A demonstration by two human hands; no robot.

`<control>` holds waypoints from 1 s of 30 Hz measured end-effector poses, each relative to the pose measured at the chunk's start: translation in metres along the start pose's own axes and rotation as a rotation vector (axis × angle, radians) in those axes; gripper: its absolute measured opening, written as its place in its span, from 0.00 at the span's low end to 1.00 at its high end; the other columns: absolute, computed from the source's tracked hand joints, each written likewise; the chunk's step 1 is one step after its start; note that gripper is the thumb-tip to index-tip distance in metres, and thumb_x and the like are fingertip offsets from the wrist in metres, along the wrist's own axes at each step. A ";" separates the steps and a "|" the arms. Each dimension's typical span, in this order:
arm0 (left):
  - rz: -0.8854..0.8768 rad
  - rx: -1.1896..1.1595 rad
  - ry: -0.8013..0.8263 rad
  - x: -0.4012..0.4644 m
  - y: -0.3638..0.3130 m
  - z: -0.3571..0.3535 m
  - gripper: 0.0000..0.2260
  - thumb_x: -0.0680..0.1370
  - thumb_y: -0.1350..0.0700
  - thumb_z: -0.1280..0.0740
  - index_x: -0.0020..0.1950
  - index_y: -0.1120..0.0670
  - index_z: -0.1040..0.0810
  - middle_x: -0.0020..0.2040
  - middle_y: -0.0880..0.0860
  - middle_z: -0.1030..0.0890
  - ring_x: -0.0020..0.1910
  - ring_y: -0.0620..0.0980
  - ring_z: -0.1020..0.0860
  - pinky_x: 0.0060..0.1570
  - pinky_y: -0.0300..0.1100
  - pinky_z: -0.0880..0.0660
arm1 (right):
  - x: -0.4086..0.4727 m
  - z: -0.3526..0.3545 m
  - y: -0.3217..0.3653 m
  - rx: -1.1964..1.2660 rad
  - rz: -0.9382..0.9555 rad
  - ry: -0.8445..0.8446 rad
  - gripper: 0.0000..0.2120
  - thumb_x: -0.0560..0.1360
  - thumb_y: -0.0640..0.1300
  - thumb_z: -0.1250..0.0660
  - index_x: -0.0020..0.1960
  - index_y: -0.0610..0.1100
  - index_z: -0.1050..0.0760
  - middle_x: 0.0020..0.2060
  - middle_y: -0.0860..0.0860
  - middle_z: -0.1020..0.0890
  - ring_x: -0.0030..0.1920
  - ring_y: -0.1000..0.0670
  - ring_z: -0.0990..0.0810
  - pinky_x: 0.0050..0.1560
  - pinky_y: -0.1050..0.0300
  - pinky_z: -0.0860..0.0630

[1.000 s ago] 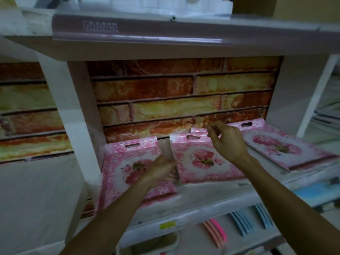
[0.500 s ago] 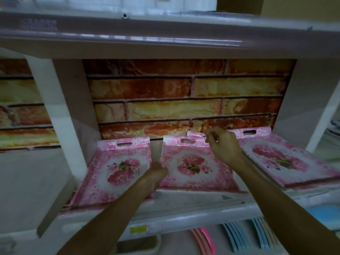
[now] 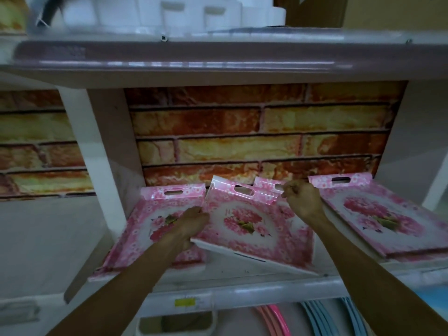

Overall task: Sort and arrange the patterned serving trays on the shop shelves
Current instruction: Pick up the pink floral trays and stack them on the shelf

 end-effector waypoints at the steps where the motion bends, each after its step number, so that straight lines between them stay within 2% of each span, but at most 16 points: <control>1: -0.014 -0.013 -0.008 0.000 -0.003 0.005 0.08 0.80 0.63 0.39 0.52 0.57 0.21 0.45 0.55 0.17 0.46 0.55 0.18 0.46 0.46 0.20 | 0.000 -0.001 -0.001 -0.003 -0.014 0.002 0.12 0.75 0.42 0.39 0.41 0.45 0.17 0.42 0.47 0.13 0.42 0.45 0.16 0.45 0.50 0.19; 3: -0.035 -0.031 -0.023 0.003 -0.005 0.015 0.09 0.79 0.64 0.39 0.55 0.60 0.20 0.48 0.58 0.15 0.49 0.59 0.17 0.54 0.53 0.21 | 0.001 -0.005 -0.003 -0.004 -0.049 0.020 0.13 0.75 0.43 0.39 0.39 0.45 0.16 0.43 0.47 0.13 0.41 0.44 0.16 0.43 0.48 0.19; 5: -0.069 -0.081 -0.035 0.004 -0.005 0.026 0.09 0.79 0.64 0.38 0.53 0.58 0.19 0.41 0.53 0.14 0.41 0.53 0.16 0.48 0.49 0.20 | 0.007 -0.013 -0.011 0.021 -0.089 0.062 0.14 0.74 0.46 0.39 0.36 0.45 0.18 0.46 0.45 0.13 0.41 0.42 0.17 0.41 0.46 0.19; 7: -0.117 -0.100 -0.038 0.003 -0.004 0.035 0.09 0.80 0.62 0.37 0.55 0.53 0.20 0.40 0.49 0.14 0.37 0.48 0.15 0.40 0.42 0.20 | 0.007 -0.021 -0.011 0.059 -0.128 0.077 0.15 0.73 0.51 0.41 0.34 0.45 0.22 0.48 0.43 0.14 0.42 0.41 0.17 0.41 0.45 0.20; 9: -0.169 -0.108 -0.045 -0.001 -0.003 0.042 0.10 0.80 0.60 0.38 0.58 0.50 0.22 0.43 0.47 0.15 0.37 0.45 0.15 0.34 0.36 0.21 | 0.000 -0.023 0.001 0.104 -0.150 0.055 0.12 0.77 0.49 0.39 0.41 0.45 0.21 0.45 0.46 0.15 0.43 0.44 0.19 0.44 0.51 0.23; 11: -0.221 -0.110 -0.083 -0.002 -0.001 0.050 0.10 0.81 0.60 0.38 0.60 0.51 0.22 0.44 0.46 0.15 0.37 0.42 0.15 0.33 0.32 0.22 | -0.007 -0.026 0.012 0.262 -0.171 0.017 0.09 0.79 0.46 0.36 0.50 0.40 0.24 0.37 0.48 0.20 0.42 0.45 0.22 0.51 0.47 0.23; 12: -0.243 -0.115 -0.092 -0.002 0.001 0.053 0.11 0.81 0.59 0.38 0.61 0.51 0.22 0.45 0.46 0.15 0.38 0.42 0.15 0.34 0.32 0.22 | -0.009 -0.027 0.015 0.333 -0.201 0.035 0.12 0.79 0.49 0.36 0.53 0.39 0.26 0.36 0.49 0.22 0.40 0.45 0.23 0.50 0.43 0.23; 15: -0.298 -0.139 -0.131 -0.010 0.004 0.059 0.12 0.81 0.56 0.38 0.63 0.48 0.24 0.50 0.45 0.16 0.43 0.40 0.16 0.37 0.33 0.22 | -0.015 -0.031 0.027 0.434 -0.269 0.130 0.29 0.75 0.68 0.42 0.61 0.46 0.27 0.36 0.50 0.25 0.34 0.49 0.25 0.40 0.48 0.24; 17: -0.342 -0.136 -0.161 -0.013 0.008 0.063 0.14 0.81 0.53 0.38 0.66 0.46 0.25 0.52 0.43 0.16 0.49 0.43 0.16 0.41 0.36 0.20 | -0.019 -0.031 0.047 0.508 -0.275 0.173 0.34 0.71 0.74 0.46 0.65 0.51 0.28 0.47 0.51 0.21 0.43 0.47 0.22 0.48 0.46 0.23; 18: -0.354 -0.130 -0.165 -0.016 0.009 0.065 0.16 0.81 0.51 0.38 0.69 0.45 0.27 0.54 0.44 0.16 0.51 0.45 0.17 0.46 0.39 0.20 | -0.024 -0.029 0.061 0.530 -0.263 0.183 0.33 0.75 0.70 0.47 0.70 0.51 0.32 0.58 0.49 0.23 0.54 0.44 0.23 0.58 0.43 0.25; 19: -0.365 -0.135 -0.168 -0.019 0.010 0.066 0.17 0.81 0.50 0.38 0.70 0.45 0.29 0.56 0.45 0.17 0.53 0.46 0.17 0.50 0.44 0.20 | -0.027 -0.029 0.072 0.545 -0.249 0.186 0.30 0.78 0.65 0.48 0.75 0.50 0.37 0.69 0.46 0.29 0.66 0.41 0.28 0.67 0.40 0.31; 21: -0.383 -0.152 -0.177 -0.025 0.012 0.070 0.19 0.81 0.49 0.39 0.72 0.44 0.31 0.58 0.47 0.18 0.54 0.48 0.18 0.53 0.47 0.20 | -0.031 -0.032 0.084 0.562 -0.240 0.173 0.27 0.81 0.59 0.48 0.77 0.48 0.41 0.76 0.44 0.39 0.76 0.40 0.42 0.72 0.40 0.42; 23: -0.425 -0.158 -0.182 -0.030 0.014 0.076 0.18 0.81 0.50 0.40 0.72 0.44 0.32 0.59 0.47 0.18 0.54 0.49 0.18 0.51 0.45 0.20 | -0.037 -0.031 0.095 0.620 -0.212 0.145 0.25 0.83 0.55 0.47 0.75 0.45 0.38 0.75 0.43 0.37 0.76 0.41 0.44 0.72 0.44 0.42; 26: -0.464 -0.157 -0.182 -0.035 0.015 0.087 0.18 0.81 0.50 0.40 0.72 0.44 0.33 0.59 0.47 0.18 0.53 0.49 0.17 0.49 0.44 0.19 | -0.040 -0.040 0.104 0.634 -0.172 0.104 0.22 0.83 0.53 0.47 0.71 0.41 0.31 0.67 0.40 0.26 0.69 0.41 0.31 0.63 0.49 0.32; 28: -0.461 -0.115 -0.194 -0.038 0.014 0.096 0.17 0.81 0.49 0.40 0.70 0.44 0.32 0.57 0.45 0.19 0.50 0.45 0.17 0.45 0.40 0.19 | -0.042 -0.049 0.109 0.618 -0.156 0.071 0.22 0.82 0.54 0.46 0.68 0.40 0.28 0.62 0.41 0.22 0.64 0.42 0.25 0.56 0.52 0.28; 30: -0.453 -0.082 -0.206 -0.041 0.014 0.105 0.14 0.81 0.48 0.40 0.67 0.44 0.32 0.53 0.43 0.19 0.44 0.42 0.16 0.37 0.35 0.20 | -0.043 -0.058 0.114 0.623 -0.152 0.081 0.23 0.82 0.55 0.45 0.67 0.40 0.28 0.62 0.42 0.22 0.63 0.43 0.24 0.59 0.49 0.26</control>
Point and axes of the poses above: each hand's wrist, its own x-axis towards the middle knuckle, its own z-axis out of the back of the hand, y = z × x, the point moved 1 cm from there along x, towards the middle knuckle
